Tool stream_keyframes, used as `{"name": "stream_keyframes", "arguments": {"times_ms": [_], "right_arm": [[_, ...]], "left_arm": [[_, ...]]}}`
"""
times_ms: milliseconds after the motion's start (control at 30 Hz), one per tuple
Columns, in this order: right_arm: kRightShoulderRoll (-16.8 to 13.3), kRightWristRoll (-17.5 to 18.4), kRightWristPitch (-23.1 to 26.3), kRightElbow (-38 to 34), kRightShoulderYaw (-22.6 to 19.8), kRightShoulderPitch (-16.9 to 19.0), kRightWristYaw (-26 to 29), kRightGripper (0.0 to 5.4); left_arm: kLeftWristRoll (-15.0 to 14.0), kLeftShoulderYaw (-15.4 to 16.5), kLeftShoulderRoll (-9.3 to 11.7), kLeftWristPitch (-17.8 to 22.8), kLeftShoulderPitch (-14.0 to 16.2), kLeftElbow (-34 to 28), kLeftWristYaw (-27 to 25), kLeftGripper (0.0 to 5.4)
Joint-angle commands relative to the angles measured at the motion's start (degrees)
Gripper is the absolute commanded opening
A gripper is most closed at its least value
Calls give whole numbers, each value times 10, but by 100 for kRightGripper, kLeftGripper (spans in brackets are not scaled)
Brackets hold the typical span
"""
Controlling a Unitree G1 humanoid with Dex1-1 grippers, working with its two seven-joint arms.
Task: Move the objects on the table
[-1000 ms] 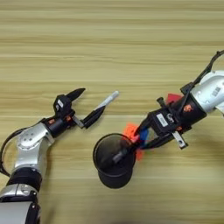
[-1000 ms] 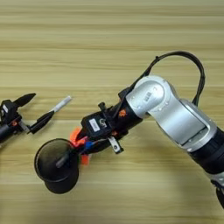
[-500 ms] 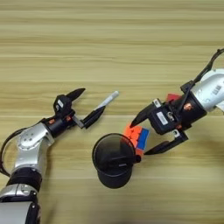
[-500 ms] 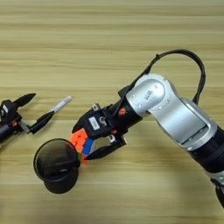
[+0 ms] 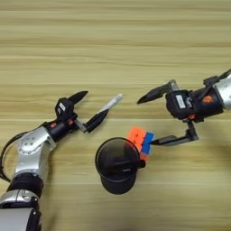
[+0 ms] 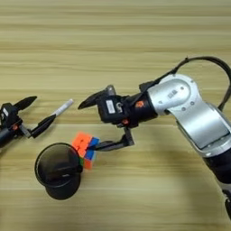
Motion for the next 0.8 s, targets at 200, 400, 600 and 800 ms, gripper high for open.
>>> {"name": "stream_keyframes", "arguments": {"times_ms": [200, 400, 600, 800], "right_arm": [[23, 39, -51, 33, -71, 89, -59, 536], [45, 52, -75, 51, -82, 137, -83, 536], [66, 53, -91, 76, -74, 167, -94, 536], [87, 38, -110, 118, -56, 178, -100, 536]], "left_arm": [[3, 0, 7, -2, -6, 0, -3, 540], [4, 1, 8, -3, -12, 5, -3, 540], [4, 1, 9, -3, -19, 10, -5, 540], [5, 0, 8, -5, -24, 16, -6, 540]]}}
